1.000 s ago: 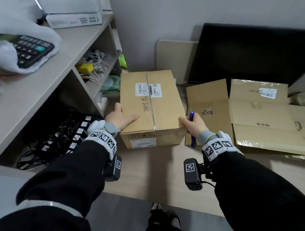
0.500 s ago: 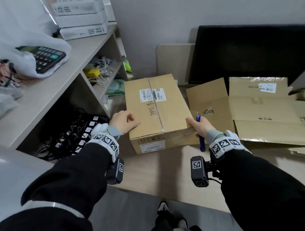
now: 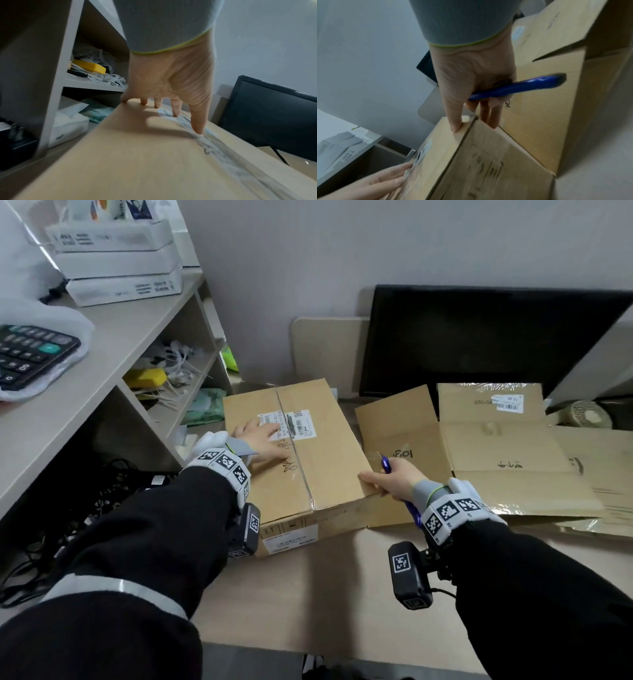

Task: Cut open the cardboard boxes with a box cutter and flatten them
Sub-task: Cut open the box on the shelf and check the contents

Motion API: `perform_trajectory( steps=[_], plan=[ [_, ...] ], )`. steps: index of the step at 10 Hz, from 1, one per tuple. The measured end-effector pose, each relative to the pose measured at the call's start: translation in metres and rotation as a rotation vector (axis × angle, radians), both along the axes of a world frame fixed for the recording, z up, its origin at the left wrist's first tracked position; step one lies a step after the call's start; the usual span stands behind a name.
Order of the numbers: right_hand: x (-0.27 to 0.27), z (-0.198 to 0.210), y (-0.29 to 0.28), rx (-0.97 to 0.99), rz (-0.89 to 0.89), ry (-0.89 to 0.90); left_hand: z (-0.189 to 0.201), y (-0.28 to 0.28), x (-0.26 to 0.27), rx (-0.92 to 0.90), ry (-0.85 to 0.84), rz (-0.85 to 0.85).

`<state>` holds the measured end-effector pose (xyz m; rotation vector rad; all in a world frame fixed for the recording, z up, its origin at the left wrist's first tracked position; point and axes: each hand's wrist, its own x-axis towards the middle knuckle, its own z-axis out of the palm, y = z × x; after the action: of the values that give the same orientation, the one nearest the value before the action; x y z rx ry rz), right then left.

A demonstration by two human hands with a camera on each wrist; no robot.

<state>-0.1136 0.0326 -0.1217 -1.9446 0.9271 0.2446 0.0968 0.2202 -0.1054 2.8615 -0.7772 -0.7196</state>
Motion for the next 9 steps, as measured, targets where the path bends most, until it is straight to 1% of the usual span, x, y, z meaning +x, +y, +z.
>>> perform_trajectory(
  steps=[1, 2, 3, 4, 5, 6, 7, 8, 9],
  plan=[
    [0.015, 0.019, -0.009, -0.239, -0.024, -0.029, 0.005, -0.013, 0.015, -0.004, 0.006, -0.041],
    [0.042, 0.039, -0.003, -0.31, -0.044, -0.061, 0.011, -0.026, 0.029, -0.01, 0.041, -0.073],
    [0.081, 0.05, 0.009, -0.228, -0.042, -0.074, 0.008, -0.03, 0.045, 0.014, 0.026, -0.049],
    [0.11, 0.053, 0.024, -0.056, -0.052, -0.102, -0.001, -0.029, 0.052, -0.002, -0.043, -0.009],
    [0.143, 0.049, 0.034, -0.067, 0.084, -0.079, -0.008, -0.034, 0.06, -0.018, -0.063, 0.015],
    [0.173, 0.045, 0.042, -0.068, 0.176, -0.059, -0.016, -0.04, 0.073, -0.003, -0.014, 0.054],
    [0.196, 0.043, 0.049, -0.045, 0.2, -0.098, -0.02, -0.042, 0.071, -0.07, -0.023, 0.098],
    [0.218, 0.038, 0.05, -0.064, 0.214, -0.12, -0.029, -0.041, 0.077, -0.095, -0.036, 0.084],
    [0.236, 0.032, 0.049, -0.085, 0.209, -0.117, -0.03, -0.04, 0.078, -0.103, -0.017, 0.071]
  ],
)
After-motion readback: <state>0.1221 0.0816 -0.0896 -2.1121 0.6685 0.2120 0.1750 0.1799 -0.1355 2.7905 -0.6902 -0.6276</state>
